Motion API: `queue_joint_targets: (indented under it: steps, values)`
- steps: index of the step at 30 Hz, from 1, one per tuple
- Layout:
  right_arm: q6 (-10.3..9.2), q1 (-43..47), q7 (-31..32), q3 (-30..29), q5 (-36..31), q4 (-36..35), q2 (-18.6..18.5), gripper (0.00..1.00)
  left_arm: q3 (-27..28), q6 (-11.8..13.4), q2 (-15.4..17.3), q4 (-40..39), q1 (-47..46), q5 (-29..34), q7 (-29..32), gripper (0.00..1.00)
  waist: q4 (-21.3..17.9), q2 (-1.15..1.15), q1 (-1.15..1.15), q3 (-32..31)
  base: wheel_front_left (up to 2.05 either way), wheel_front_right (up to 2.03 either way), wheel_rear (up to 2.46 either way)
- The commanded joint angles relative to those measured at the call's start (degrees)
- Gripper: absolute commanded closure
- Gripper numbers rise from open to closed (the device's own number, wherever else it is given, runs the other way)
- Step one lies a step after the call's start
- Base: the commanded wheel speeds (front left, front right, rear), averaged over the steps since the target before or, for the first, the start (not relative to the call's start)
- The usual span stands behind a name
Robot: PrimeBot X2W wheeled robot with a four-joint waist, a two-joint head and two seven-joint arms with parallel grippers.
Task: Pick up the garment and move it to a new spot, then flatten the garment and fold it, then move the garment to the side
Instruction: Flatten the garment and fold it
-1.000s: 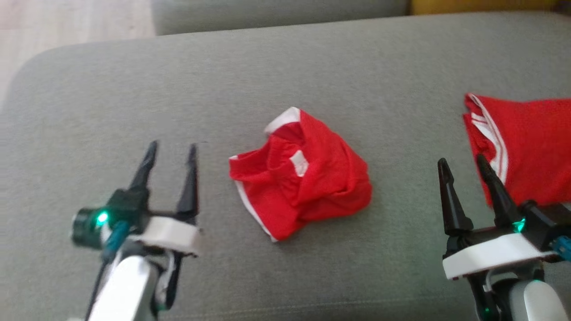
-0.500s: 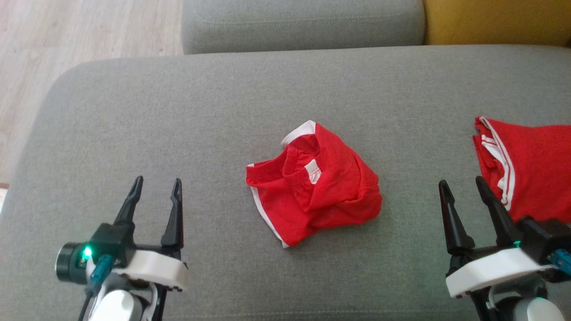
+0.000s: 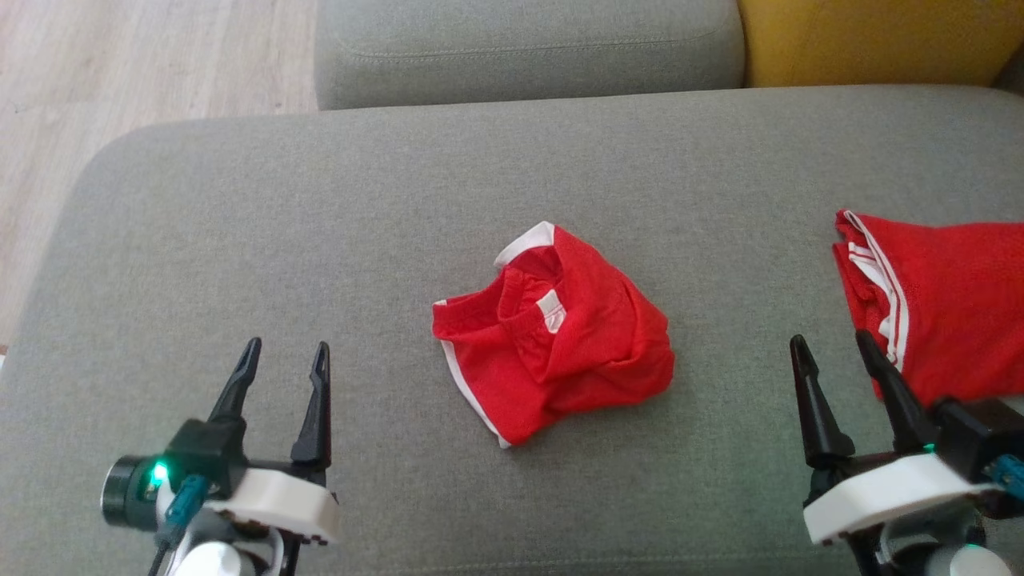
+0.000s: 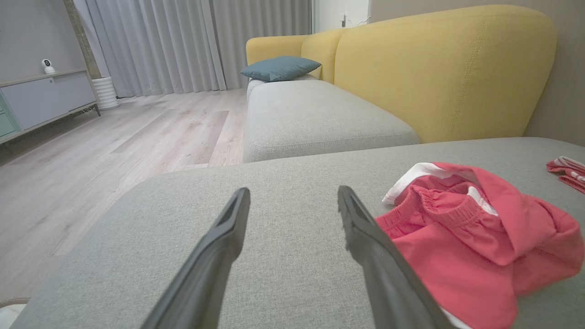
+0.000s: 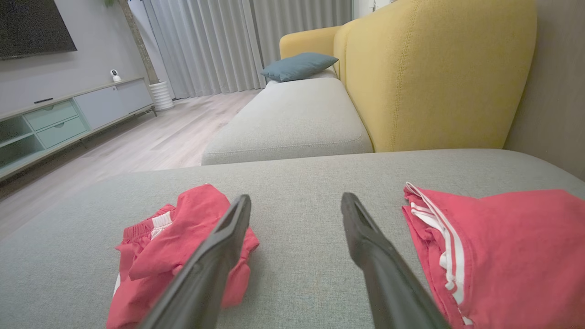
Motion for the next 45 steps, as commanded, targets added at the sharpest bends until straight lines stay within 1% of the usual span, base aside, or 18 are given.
queue_joint_targets:
  steps: [1, 9, 13, 15, 17, 21, 27, 28, 29, 30, 32, 35, 36, 37, 38, 41, 43, 45]
  values:
    - [-0.04, -1.4, 0.1, 1.2, 0.4, -2.5, -0.3, 0.00, 2.1, 0.4, 1.5, -2.2, -2.3, -0.1, 0.0, 0.00, 0.0, 0.00, 0.00, 0.1, 0.00, 0.00, 0.00]
    - [-0.04, -1.6, 0.0, 1.3, 0.7, -2.7, -0.3, 0.00, 1.9, 0.7, 1.8, -2.3, -2.8, -0.1, 0.1, 0.00, 0.0, 0.00, 0.00, 0.6, 0.00, 0.00, 0.00]
    - [-0.04, -2.0, 0.0, 1.2, 0.8, -3.0, -0.3, 0.00, 0.4, -0.5, 2.0, -2.6, -5.2, 0.8, 0.4, 0.00, 0.0, 0.00, 0.00, 1.6, 0.00, 0.00, 0.00]
    - [-0.04, -2.3, 0.0, 1.3, 0.9, -3.0, -0.3, 0.00, -1.2, -1.7, 1.6, -2.7, -7.2, 1.1, 1.5, 0.00, -0.1, 0.00, 0.00, 2.3, 0.00, 0.00, 0.00]
    - [-0.04, -2.8, 0.0, 1.6, 1.0, -2.9, -0.3, 0.00, -3.0, -3.4, 0.9, -2.5, -9.7, 1.2, 3.0, 0.00, -0.5, 0.00, 0.00, 3.1, 0.00, 0.00, 0.00]
    - [-0.04, -3.8, -0.2, 2.0, 1.3, -2.6, -0.3, 0.00, -6.6, -7.5, -1.5, 0.1, -15.1, -0.9, 10.2, 0.00, -1.7, 0.00, 0.00, 4.9, 0.00, 0.00, 0.00]
    - [-0.04, -5.1, -0.9, 2.7, 2.3, -1.5, -0.3, 0.00, -10.4, -11.9, -5.1, 5.6, -22.6, -3.5, 19.1, 0.00, -4.8, 0.00, 0.00, 7.2, 0.00, 0.00, 0.00]
    - [-0.04, -5.3, -1.1, 2.8, 2.5, -1.3, -0.3, 0.00, -10.8, -12.5, -5.4, 6.5, -23.8, -3.7, 19.9, 0.00, -5.3, 0.00, 0.00, 7.6, 0.00, 0.00, 0.00]
    - [-0.04, -5.3, -1.1, 2.8, 2.5, -1.3, -0.3, 0.00, -10.8, -12.5, -5.4, 6.5, -23.8, -3.7, 19.9, 0.00, -5.3, 0.00, 0.00, 7.6, 0.00, 0.00, 0.00]
    - [-0.04, -5.5, -1.5, 2.9, 2.9, -0.8, -0.3, 0.00, -11.4, -13.3, -6.0, 9.0, -25.6, -4.2, 22.1, 0.00, -6.3, 0.00, 0.00, 8.3, 0.00, 0.00, 0.00]
    - [-0.04, -5.8, -1.9, 3.1, 3.4, -0.2, -0.3, 0.00, -11.8, -14.1, -6.4, 11.4, -27.3, -4.7, 23.3, 0.00, -7.2, 0.00, 0.00, 8.8, 0.00, 0.00, 0.00]
    - [-0.04, -6.2, -2.5, 3.3, 4.1, 0.7, -0.3, 0.00, -12.2, -14.6, -6.4, 15.4, -29.0, -5.2, 26.2, 0.00, -8.4, 0.00, 0.00, 9.4, 0.00, 0.00, 0.00]
    - [-0.04, -6.3, -2.7, 3.4, 4.3, 1.0, -0.3, 0.00, -12.4, -14.7, -6.4, 16.5, -29.4, -5.4, 27.3, 0.24, -8.8, 0.00, 0.00, 9.5, 0.00, 0.00, 0.00]
    - [-0.04, -6.3, -2.9, 3.4, 4.6, 1.2, -0.3, 0.00, -12.4, -14.9, -6.4, 17.4, -29.8, -5.8, 28.2, 0.68, -9.0, 0.00, 0.00, 9.5, 0.00, 0.00, 0.00]
    - [-0.04, -6.4, -3.0, 3.3, 4.8, 1.5, -0.3, 0.00, -12.5, -15.2, -6.4, 18.2, -30.1, -6.2, 29.0, 1.00, -9.2, 0.00, 0.00, 9.6, 0.00, 0.00, 0.00]
    - [-0.04, -6.5, -3.4, 3.1, 5.2, 2.0, -0.3, 0.00, -12.6, -15.4, -5.7, 18.8, -30.9, -6.1, 29.2, 1.00, -9.6, 0.00, 0.00, 9.5, 0.00, 0.00, 0.00]
    - [-0.04, -6.5, -3.6, 2.9, 5.6, 2.4, -0.3, 0.00, -12.6, -14.8, -5.1, 18.0, -31.3, -5.3, 28.4, 1.00, -9.6, 0.00, 0.00, 9.3, 0.00, 0.00, 0.00]
    - [-0.04, -6.3, -3.8, 2.5, 5.9, 2.7, -0.3, 0.00, -12.9, -13.7, -4.3, 16.4, -31.5, -3.7, 27.5, 1.00, -9.2, 0.00, 0.00, 9.0, 0.00, 0.00, 0.00]
